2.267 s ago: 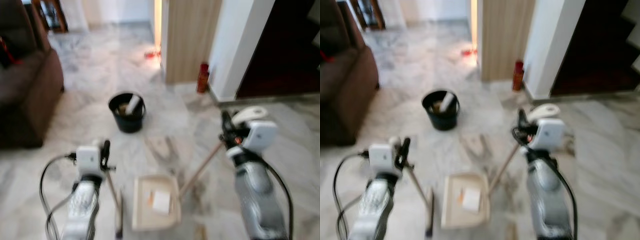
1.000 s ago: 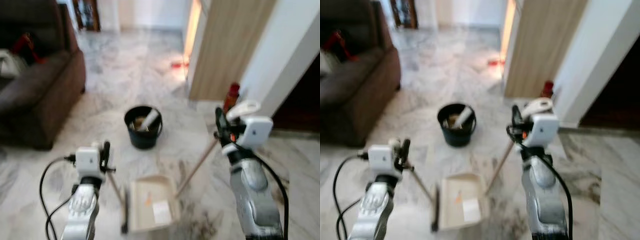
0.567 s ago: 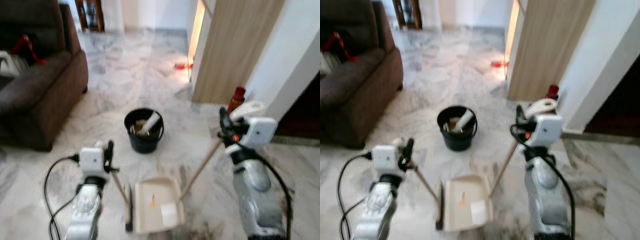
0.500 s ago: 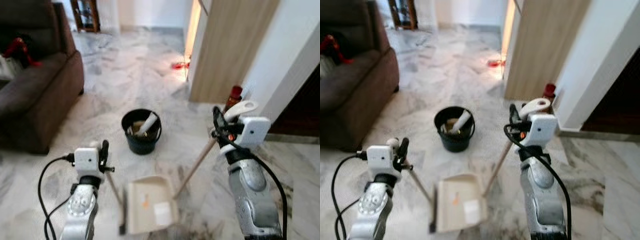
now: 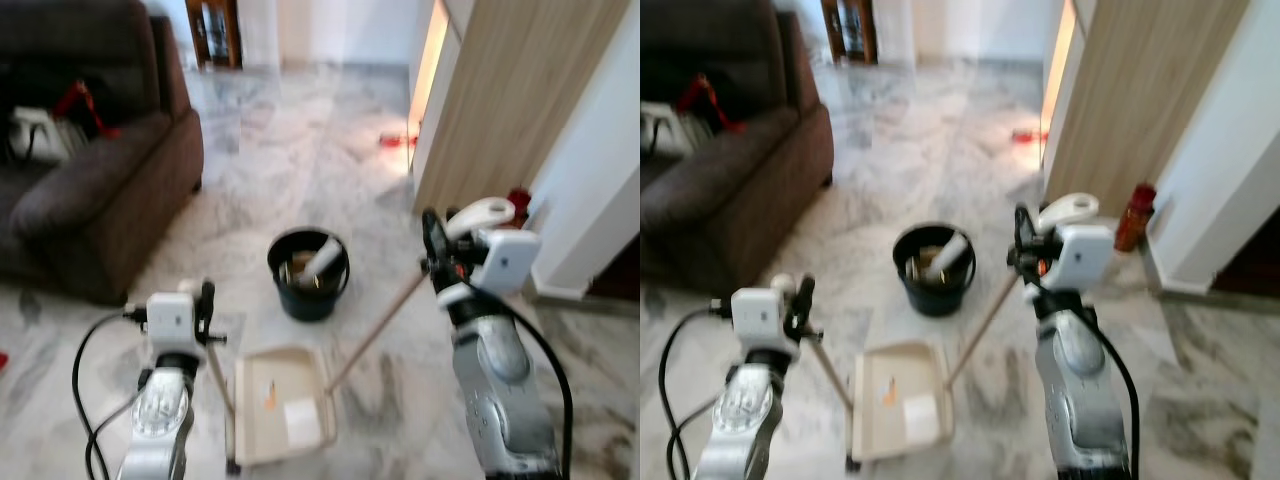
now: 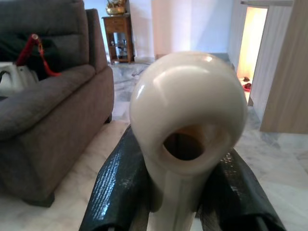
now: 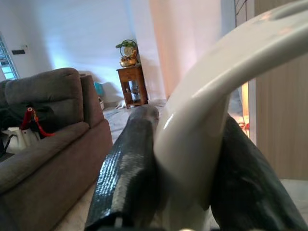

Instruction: Sweep floor

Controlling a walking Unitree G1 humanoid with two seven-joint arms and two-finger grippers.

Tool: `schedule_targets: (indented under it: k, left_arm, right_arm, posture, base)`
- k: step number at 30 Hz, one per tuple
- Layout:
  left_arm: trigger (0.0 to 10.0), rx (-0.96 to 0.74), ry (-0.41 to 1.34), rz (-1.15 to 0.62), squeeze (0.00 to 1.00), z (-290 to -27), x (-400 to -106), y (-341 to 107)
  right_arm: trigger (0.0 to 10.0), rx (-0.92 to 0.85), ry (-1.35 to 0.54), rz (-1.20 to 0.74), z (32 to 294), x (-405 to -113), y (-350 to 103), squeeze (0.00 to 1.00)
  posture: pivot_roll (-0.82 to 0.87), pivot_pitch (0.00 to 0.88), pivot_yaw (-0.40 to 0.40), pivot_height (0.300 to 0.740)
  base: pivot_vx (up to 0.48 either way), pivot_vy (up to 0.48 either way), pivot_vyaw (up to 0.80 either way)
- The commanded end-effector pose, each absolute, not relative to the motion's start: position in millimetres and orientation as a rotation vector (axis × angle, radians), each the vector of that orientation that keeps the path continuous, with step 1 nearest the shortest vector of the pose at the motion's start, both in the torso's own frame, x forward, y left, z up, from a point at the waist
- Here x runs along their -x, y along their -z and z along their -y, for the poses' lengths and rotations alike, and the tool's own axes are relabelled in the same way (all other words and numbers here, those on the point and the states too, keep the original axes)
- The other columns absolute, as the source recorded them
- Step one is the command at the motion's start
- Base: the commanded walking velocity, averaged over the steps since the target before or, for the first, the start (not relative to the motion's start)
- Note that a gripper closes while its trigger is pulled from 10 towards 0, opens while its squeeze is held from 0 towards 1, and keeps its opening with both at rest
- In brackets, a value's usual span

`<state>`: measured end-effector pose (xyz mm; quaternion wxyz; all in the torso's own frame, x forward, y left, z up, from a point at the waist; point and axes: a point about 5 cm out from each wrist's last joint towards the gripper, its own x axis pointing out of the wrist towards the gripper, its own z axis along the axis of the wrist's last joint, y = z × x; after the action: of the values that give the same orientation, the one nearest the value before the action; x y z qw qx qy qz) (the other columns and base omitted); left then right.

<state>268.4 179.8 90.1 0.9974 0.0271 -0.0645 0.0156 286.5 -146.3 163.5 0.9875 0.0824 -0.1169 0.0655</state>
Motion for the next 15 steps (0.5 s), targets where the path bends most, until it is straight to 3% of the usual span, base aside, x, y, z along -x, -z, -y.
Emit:
schedule_targets:
  k: [1, 15]
  left_arm:
    - [10.0, -0.044, -0.001, 0.179, 0.0, -171.5, -271.1, -99.2]
    - [10.0, -0.041, -0.003, 0.178, 0.0, -170.3, -271.1, -99.0]
  right_arm:
    - [10.0, -0.148, -0.118, 0.294, 151.5, -285.4, -175.7, 0.0]
    - [10.0, -0.167, -0.12, 0.292, 152.4, -285.6, -176.0, 0.0]
  posture:
    - [0.01, 0.0, 0.001, 0.74]
    - [0.01, 0.0, -0.004, 0.74]
  base:
    - [0.304, 0.0, 0.0]
    - [0.303, 0.0, 0.0]
